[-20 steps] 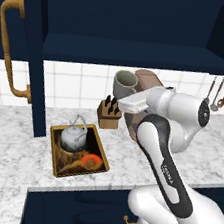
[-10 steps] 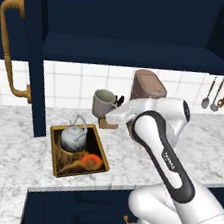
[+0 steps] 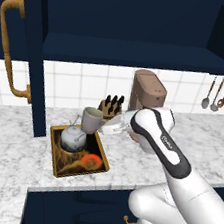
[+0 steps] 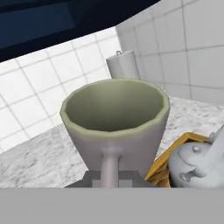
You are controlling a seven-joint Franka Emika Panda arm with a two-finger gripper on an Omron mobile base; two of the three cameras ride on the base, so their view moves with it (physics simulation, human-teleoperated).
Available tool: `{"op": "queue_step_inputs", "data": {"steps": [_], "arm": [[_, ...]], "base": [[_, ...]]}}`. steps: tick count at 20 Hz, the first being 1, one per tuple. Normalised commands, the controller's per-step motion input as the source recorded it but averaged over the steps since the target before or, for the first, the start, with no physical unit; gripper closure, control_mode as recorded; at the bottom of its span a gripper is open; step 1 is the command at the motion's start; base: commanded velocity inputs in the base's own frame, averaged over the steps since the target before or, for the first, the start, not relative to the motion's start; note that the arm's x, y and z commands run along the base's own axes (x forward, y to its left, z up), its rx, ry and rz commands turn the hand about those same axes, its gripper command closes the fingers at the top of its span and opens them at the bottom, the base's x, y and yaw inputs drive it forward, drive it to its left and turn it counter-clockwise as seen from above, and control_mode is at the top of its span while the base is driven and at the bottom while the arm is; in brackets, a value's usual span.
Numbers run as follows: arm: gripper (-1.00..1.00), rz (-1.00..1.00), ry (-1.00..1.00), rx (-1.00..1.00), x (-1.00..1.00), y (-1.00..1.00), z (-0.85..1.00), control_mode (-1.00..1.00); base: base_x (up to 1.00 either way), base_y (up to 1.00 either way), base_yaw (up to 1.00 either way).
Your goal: Pick the kettle from the counter and place it on the tray. Then pick the mug from the cabinet and place it on the tray. Then close the cabinet doors.
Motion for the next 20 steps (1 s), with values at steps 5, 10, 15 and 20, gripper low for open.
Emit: {"op": "queue_step_inputs", "data": {"steps": [5,10,15,20], "arm": [[1.0,0.11,0.05,-0.08,-0.03,0.11,-0.62,-1.0],[1.0,0.0,-0.03,-0.15,-0.04,0.01,-0.48,-1.0],[1.0,0.0,-0.01,-0.16,-0.06,0.01,-0.41,-1.0],[1.0,0.04,-0.02,-0.2,0.0,0.1,-0.42,-1.0]], "base": [[0.0,0.0,0.0],[0.0,0.0,0.0],[0.0,0.0,0.0],[0.0,0.0,0.0]]}}
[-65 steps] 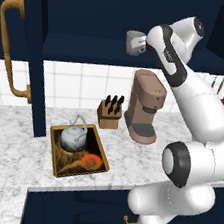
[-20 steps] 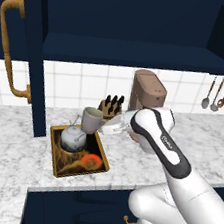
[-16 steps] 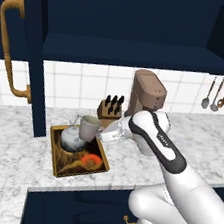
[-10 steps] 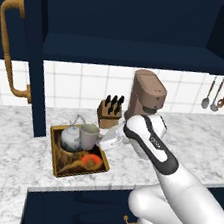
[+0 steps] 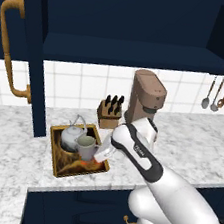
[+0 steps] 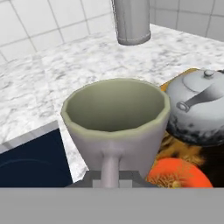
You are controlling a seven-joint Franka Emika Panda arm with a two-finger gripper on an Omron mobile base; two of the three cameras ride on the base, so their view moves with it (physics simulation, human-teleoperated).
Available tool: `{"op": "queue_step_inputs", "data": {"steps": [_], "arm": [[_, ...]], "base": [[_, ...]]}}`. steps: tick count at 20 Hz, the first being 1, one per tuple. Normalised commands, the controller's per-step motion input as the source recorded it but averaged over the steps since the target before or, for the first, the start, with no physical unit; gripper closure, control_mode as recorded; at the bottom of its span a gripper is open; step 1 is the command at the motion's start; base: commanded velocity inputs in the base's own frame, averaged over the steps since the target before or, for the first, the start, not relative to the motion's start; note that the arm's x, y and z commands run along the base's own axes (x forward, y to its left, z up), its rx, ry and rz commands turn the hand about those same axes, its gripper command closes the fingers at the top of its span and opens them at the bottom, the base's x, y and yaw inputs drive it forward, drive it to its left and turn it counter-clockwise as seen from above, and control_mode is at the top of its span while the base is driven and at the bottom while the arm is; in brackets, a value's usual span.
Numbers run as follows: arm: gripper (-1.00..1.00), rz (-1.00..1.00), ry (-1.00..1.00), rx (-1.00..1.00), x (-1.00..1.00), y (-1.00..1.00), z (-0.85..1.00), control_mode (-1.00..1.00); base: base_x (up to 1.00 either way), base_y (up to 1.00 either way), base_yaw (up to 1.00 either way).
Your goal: Pick the kettle from the counter and place it on the tray. Then pick the mug from the cabinet and place it on the tray. Then close the cabinet doors.
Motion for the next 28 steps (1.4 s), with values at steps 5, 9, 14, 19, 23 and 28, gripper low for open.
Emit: {"op": "queue_step_inputs", "data": {"steps": [5,9,14,19,23,28], "arm": [[1.0,0.11,-0.03,-0.05,0.03,0.07,-0.36,-1.0],[1.0,0.17,0.0,0.0,0.17,0.04,-0.36,-1.0],[1.0,0.14,0.0,0.0,0.21,0.03,-0.32,-1.0],[1.0,0.08,-0.01,0.0,0.22,0.0,-0.17,-1.0],[1.0,0.03,-0.03,0.0,0.23,0.0,-0.05,-1.0],[1.0,0.02,-0.04,0.0,0.12,0.01,-0.1,-1.0]], "base": [[0.0,0.0,0.0],[0.0,0.0,0.0],[0.0,0.0,0.0],[0.0,0.0,0.0],[0.0,0.0,0.0],[0.0,0.0,0.0]]}}
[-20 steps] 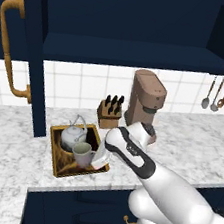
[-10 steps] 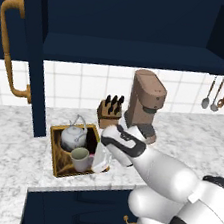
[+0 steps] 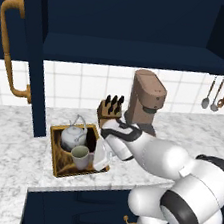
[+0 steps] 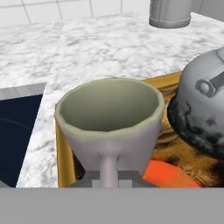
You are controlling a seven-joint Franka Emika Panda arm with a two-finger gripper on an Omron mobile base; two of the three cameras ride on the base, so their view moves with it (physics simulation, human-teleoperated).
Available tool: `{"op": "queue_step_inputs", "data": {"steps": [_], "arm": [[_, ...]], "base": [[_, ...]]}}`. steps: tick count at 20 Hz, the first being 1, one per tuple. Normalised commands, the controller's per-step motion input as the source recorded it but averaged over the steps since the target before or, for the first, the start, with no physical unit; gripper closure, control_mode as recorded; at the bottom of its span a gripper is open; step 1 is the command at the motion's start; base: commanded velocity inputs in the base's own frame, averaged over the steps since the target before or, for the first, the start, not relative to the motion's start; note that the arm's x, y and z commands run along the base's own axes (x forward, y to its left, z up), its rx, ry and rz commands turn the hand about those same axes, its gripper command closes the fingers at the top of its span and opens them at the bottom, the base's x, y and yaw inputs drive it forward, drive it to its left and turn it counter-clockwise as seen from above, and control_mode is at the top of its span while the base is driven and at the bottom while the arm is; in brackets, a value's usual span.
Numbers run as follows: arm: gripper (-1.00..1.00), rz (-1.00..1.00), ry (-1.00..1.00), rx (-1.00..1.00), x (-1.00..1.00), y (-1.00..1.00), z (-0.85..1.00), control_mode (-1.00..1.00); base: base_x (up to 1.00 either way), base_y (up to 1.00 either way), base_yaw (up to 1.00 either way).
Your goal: Pick the kettle from the counter and place it on the tray. Then pick the mug from the cabinet and place it on the tray. Then close the cabinet doors.
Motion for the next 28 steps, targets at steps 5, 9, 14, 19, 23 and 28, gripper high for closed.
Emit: {"op": "queue_step_inputs", "data": {"steps": [5,9,14,19,23,28], "arm": [[1.0,0.02,-0.01,0.0,0.0,0.06,-0.13,-1.0],[1.0,0.01,0.0,0.0,0.0,0.0,-0.13,-1.0],[-1.0,0.01,0.0,0.0,-0.11,-0.09,-0.07,-1.0],[-1.0,0.03,0.0,0.0,-0.22,-0.1,0.02,-1.0],[-1.0,0.01,-0.01,0.0,-0.11,0.0,0.35,-1.0],[-1.0,0.0,0.0,0.0,-0.25,0.0,0.79,-1.0]], "base": [[0.0,0.0,0.0],[0.0,0.0,0.0],[0.0,0.0,0.0],[0.0,0.0,0.0],[0.0,0.0,0.0],[0.0,0.0,0.0]]}}
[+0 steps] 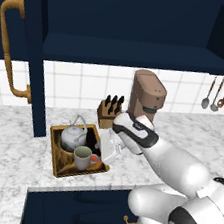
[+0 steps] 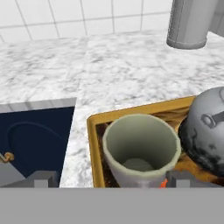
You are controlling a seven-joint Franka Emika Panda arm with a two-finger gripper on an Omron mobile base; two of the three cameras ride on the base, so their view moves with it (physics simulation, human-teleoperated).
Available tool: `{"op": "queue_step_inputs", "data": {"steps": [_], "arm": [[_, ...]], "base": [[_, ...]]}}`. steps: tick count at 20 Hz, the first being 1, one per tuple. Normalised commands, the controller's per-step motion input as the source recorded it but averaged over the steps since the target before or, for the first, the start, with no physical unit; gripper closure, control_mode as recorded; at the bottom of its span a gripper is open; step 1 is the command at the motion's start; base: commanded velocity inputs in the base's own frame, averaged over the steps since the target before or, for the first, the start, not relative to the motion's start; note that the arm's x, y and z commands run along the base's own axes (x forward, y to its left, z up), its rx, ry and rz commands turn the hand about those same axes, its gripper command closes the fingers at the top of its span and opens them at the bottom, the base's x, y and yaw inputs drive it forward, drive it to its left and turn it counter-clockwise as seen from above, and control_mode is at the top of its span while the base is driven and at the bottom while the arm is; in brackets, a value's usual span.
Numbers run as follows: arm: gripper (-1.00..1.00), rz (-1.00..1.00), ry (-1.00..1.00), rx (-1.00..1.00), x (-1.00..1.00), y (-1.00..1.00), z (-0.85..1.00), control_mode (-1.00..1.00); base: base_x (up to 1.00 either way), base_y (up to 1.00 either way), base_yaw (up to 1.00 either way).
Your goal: Pick the kettle from the counter and place it on the tray. Then pick the mug from the cabinet and place it on the tray. Then close the cabinet doors.
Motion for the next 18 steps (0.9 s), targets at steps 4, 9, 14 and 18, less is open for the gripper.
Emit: {"op": "queue_step_inputs", "data": {"steps": [4,9,14,18], "arm": [[-1.0,0.0,0.0,0.01,-0.32,0.0,0.73,-1.0],[-1.0,0.01,-0.01,0.03,-0.38,0.0,0.65,-1.0],[-1.0,0.08,-0.11,0.0,-0.32,0.01,0.62,-1.0],[-1.0,0.09,-0.17,0.0,-0.27,0.0,0.55,-1.0]], "base": [[0.0,0.0,0.0],[0.0,0.0,0.0],[0.0,0.0,0.0],[0.0,0.0,0.0]]}}
